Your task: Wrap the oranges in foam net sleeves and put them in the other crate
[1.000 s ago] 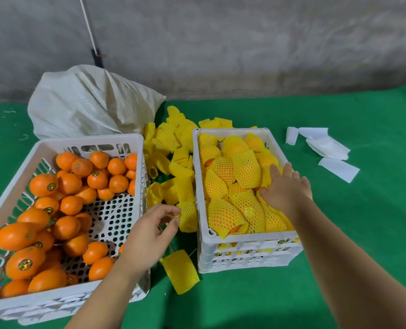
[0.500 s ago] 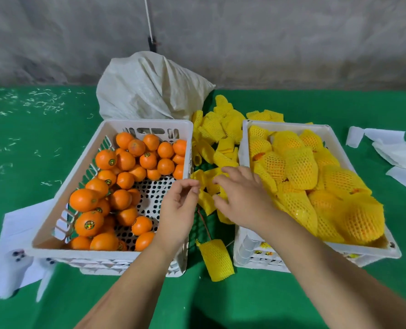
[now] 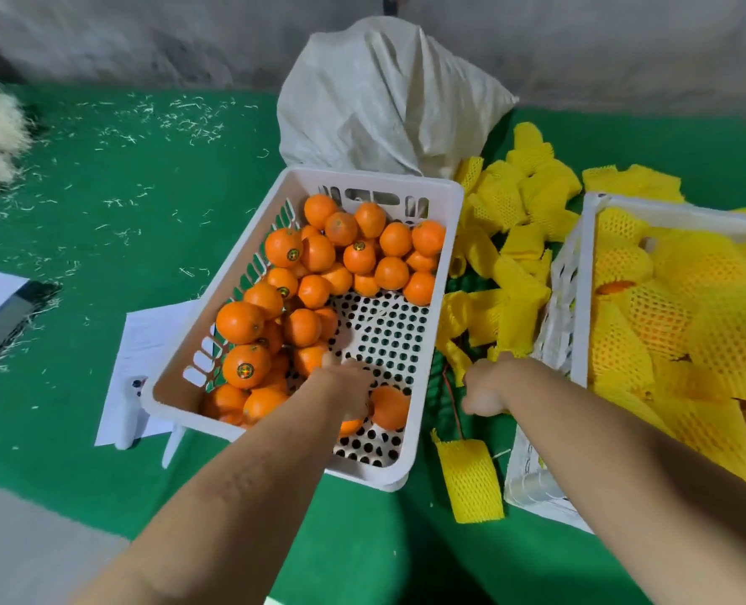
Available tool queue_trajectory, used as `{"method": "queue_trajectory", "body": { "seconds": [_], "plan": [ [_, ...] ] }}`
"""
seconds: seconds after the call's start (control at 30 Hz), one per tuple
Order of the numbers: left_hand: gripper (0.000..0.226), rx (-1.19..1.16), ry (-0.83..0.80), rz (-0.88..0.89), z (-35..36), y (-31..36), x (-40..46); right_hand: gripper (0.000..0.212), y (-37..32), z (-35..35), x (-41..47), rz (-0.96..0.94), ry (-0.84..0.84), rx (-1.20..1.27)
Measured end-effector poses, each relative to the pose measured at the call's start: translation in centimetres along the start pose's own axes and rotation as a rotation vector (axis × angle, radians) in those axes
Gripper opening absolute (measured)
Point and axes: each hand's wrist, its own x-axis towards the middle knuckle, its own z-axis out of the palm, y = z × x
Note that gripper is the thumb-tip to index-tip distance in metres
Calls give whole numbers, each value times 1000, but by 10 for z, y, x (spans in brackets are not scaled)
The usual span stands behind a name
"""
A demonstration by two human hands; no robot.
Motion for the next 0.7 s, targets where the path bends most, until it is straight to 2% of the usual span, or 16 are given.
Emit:
{"method": "queue_trajectory", "body": {
  "seconds": [0.1,0.17,0.2,0.27,0.33,0.43,0.47,0.53,0.6,0.7],
  "plan": [
    [77,152,-21,-54,3,4,-4,53,-3,-7,-5,-30,57,64],
    [97,116,-27,-120,2,-1,-5,31,-2,-10,-4,-68,139,129],
    [103,89,-44,-157,1,-2,-6,26,-2,-10,-3,-82,194,196],
    [109,42,-66,-223,1,-4,-7,34,-2,-11,-2,-97,254,343],
    [112,27,-81,-278,3,-4,-10,13,-2,-13,-8,-125,305,393],
    [102,-22,-125,-328,3,-7,-14,28,-2,-15,-13,-157,378,471],
    [95,-52,-126,-326,3,-9,-15,27,-2,-14,-15,-177,411,502],
    [95,-135,-95,-300,2,-12,-16,24,0,-15,-22,-229,486,589],
    [99,-266,-47,-247,-1,-16,-19,21,6,-17,-34,-290,599,702],
    [77,-518,134,-177,-7,-18,-28,17,19,-14,-63,-378,827,805]
  ]
}}
